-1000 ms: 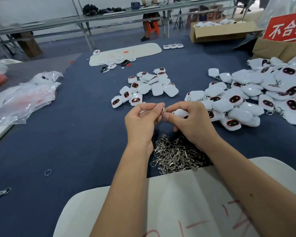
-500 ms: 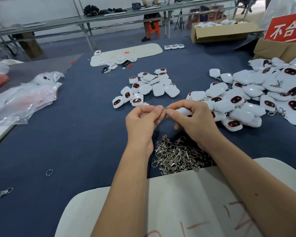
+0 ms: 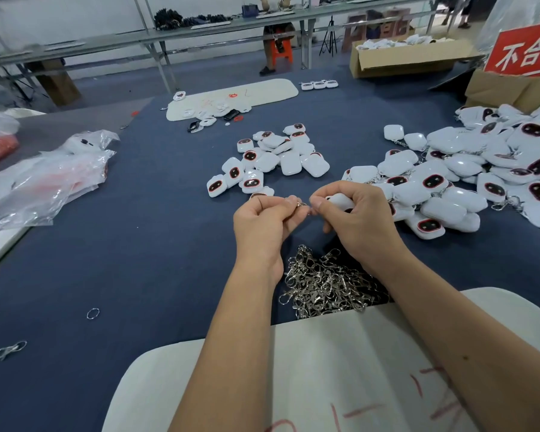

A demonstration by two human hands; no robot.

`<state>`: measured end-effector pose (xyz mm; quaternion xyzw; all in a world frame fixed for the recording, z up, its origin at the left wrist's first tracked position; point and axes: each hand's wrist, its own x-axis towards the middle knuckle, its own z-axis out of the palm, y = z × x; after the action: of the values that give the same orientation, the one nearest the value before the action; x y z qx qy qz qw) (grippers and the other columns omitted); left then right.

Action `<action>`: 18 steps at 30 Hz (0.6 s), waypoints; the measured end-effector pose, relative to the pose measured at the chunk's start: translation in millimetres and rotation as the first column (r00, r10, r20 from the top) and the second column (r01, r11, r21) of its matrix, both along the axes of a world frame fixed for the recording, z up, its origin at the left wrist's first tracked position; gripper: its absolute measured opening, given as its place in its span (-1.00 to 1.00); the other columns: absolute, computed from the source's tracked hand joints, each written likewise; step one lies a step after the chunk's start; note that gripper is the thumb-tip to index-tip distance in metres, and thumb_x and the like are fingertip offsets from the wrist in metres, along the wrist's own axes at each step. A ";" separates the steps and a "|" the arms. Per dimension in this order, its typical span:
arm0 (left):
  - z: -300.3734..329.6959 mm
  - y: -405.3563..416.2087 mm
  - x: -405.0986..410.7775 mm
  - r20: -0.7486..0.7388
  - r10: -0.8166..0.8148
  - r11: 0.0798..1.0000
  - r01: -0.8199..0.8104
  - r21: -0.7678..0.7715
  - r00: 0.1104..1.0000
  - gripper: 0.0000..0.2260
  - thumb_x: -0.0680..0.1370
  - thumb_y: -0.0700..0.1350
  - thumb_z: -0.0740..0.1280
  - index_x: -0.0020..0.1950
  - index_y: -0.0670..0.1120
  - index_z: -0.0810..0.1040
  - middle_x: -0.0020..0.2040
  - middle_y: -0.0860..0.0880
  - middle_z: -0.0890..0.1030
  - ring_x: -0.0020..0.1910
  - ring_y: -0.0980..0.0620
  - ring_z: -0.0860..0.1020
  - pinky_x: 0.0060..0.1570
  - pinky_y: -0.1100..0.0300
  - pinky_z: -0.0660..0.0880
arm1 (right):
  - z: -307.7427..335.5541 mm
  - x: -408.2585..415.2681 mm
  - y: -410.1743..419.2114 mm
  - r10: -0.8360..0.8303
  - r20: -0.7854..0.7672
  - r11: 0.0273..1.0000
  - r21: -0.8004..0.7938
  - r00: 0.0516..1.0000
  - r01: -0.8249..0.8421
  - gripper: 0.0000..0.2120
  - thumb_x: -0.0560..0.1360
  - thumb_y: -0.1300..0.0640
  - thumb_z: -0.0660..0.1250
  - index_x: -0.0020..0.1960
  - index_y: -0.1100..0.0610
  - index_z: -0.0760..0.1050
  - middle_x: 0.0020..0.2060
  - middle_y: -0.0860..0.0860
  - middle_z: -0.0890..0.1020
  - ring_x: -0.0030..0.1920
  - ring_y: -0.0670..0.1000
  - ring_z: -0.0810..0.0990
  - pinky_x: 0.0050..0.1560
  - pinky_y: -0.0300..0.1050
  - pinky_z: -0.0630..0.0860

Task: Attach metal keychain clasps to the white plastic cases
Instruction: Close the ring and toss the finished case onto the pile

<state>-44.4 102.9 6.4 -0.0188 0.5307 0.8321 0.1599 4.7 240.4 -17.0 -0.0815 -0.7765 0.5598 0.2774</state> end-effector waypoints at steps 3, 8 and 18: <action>1.4 0.1 -0.3 -0.010 -0.020 0.999 0.021 0.038 1.000 -0.86 0.58 -0.39 0.36 -0.16 -0.24 0.53 -0.25 -0.11 0.69 -0.21 -0.04 0.71 -0.12 0.24 0.65 | 2.2 0.5 -0.8 0.043 -0.007 0.998 -0.036 0.999 -0.044 -0.91 0.62 0.17 0.40 -0.02 0.08 0.69 -0.32 -0.13 0.69 -0.45 -0.08 0.55 -0.33 -0.27 0.50; 3.4 1.7 2.1 -0.031 0.005 0.995 -0.002 0.098 1.000 -0.88 0.58 -0.39 0.38 -0.13 -0.26 0.54 -0.23 -0.10 0.71 -0.21 0.02 0.72 -0.14 0.28 0.63 | 2.5 1.0 0.7 0.137 0.053 0.989 0.044 0.989 -0.139 -0.75 0.67 0.10 0.32 -0.10 0.09 0.71 -0.42 -0.19 0.64 -0.48 -0.06 0.51 -0.34 -0.24 0.46; 1.3 2.4 3.1 -0.131 -0.030 0.998 0.037 0.049 0.991 -0.83 0.54 -0.42 0.40 -0.19 -0.24 0.52 -0.14 -0.14 0.73 -0.13 -0.04 0.72 -0.06 0.22 0.64 | -2.2 -0.4 3.8 0.102 -0.037 0.992 -0.076 0.994 -0.104 -0.97 0.52 0.08 0.53 -0.08 0.03 0.73 -0.25 -0.01 0.75 -0.46 -0.09 0.54 -0.36 -0.27 0.52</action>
<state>-41.3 105.3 7.6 0.0488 0.5187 0.8421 0.1391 4.3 244.2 -19.2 -0.0427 -0.7527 0.6044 0.2574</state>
